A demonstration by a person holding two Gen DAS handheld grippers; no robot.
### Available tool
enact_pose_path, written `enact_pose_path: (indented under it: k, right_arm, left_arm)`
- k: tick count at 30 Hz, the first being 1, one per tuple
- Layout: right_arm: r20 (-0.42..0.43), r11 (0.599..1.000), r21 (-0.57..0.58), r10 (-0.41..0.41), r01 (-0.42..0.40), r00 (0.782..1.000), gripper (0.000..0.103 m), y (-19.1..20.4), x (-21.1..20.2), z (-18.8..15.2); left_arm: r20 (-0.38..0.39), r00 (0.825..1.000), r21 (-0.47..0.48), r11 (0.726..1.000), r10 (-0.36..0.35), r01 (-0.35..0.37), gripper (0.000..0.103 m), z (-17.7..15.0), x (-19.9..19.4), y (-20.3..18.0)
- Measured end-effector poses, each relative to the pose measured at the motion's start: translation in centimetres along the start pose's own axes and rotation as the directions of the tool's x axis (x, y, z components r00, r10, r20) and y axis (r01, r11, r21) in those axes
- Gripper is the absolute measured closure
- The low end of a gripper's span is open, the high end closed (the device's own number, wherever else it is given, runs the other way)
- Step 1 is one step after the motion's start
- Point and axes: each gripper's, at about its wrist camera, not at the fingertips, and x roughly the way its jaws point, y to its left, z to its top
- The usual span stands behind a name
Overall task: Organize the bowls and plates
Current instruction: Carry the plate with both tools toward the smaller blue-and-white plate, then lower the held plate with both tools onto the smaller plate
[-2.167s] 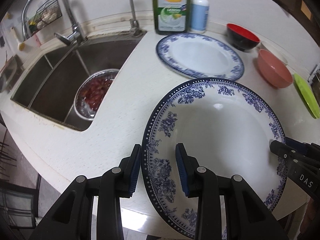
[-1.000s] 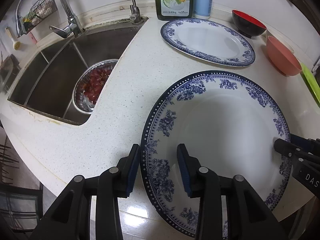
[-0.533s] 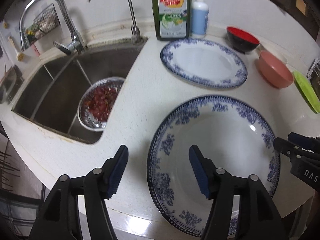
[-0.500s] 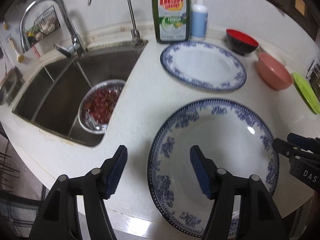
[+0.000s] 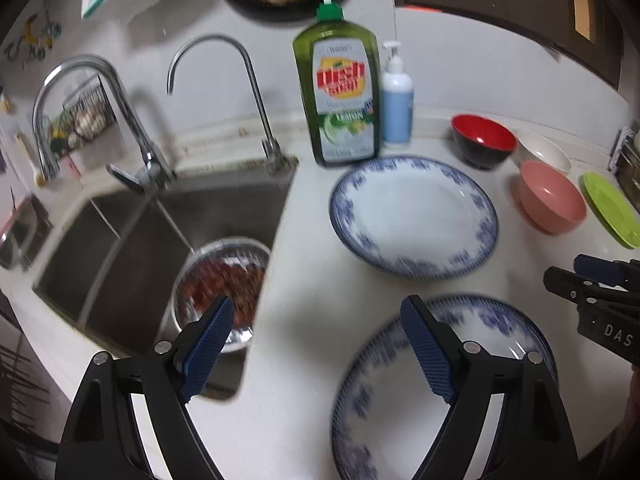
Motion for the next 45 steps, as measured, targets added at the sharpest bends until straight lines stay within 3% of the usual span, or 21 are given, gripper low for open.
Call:
enact_pose_path:
  k: [12, 25, 35, 45]
  right_arm:
    - [0.01, 0.999, 0.026, -0.042, 0.041, 0.999, 0.054, -0.1, 3.8, 5.6]
    - [-0.043, 0.992, 0.098, -0.081, 0.085, 0.996, 0.054, -1.6, 9.7, 8.5]
    - [-0.124, 0.985, 0.155, -0.061, 0.08, 0.99, 0.054, -3.2, 13.6, 8.9]
    - [-0.15, 0.988, 0.133, -0.059, 0.079, 0.987, 0.056, -2.9, 15.2, 9.4]
  left_arm:
    - [0.02, 1.0, 0.064, 0.998, 0.008, -0.009, 0.016, 5.2, 4.9, 0.6]
    - [-0.096, 0.995, 0.091, 0.995, -0.04, 0.049, 0.017, 7.9, 13.2, -0.5]
    - [-0.162, 0.985, 0.108, 0.991, -0.056, 0.075, 0.027, 8.8, 17.8, -2.1]
    - [-0.238, 0.967, 0.083, 0.99, -0.093, 0.116, 0.039, 8.9, 20.6, -2.6]
